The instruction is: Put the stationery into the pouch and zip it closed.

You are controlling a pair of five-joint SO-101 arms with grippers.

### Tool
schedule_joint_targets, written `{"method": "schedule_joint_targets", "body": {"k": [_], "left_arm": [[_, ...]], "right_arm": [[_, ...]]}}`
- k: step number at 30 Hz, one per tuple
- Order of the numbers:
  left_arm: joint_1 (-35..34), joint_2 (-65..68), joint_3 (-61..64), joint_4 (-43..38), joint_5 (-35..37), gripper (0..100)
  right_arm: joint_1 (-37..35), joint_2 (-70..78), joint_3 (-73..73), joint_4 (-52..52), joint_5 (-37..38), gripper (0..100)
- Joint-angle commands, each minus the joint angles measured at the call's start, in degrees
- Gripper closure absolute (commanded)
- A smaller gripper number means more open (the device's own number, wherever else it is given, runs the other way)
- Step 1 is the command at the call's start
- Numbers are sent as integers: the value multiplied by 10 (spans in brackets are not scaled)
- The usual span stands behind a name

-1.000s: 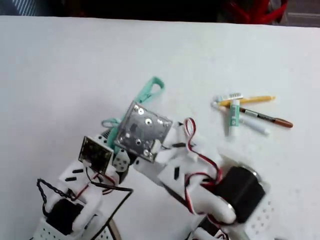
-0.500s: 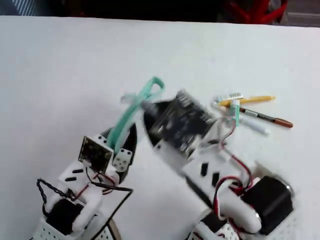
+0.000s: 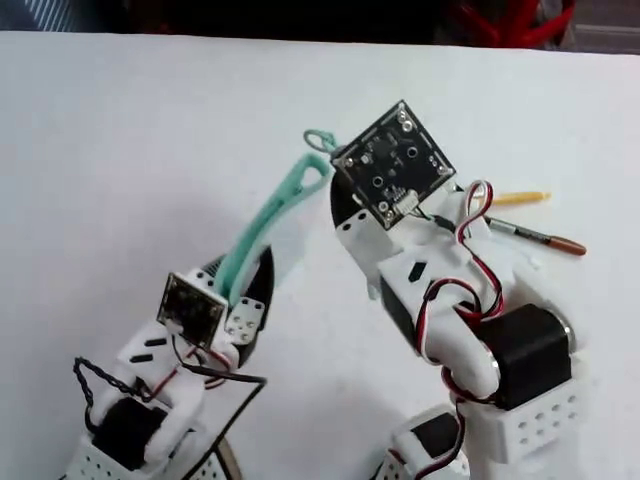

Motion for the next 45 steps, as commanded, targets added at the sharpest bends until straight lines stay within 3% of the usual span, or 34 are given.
{"method": "schedule_joint_targets", "body": {"k": [1, 31, 35, 38, 45], "left_arm": [[7, 4, 0, 6, -5, 979], [7, 4, 1, 6, -5, 979], [7, 4, 1, 7, -5, 979], [7, 4, 1, 7, -5, 979], [7, 4, 1, 7, -5, 979]], "right_arm": [[7, 2, -19, 1, 6, 981], [8, 7, -18, 25, 6, 981], [61, 4, 13, 20, 7, 981], [103, 9, 70, 16, 48, 980], [175, 10, 293, -91, 105, 980]]}}
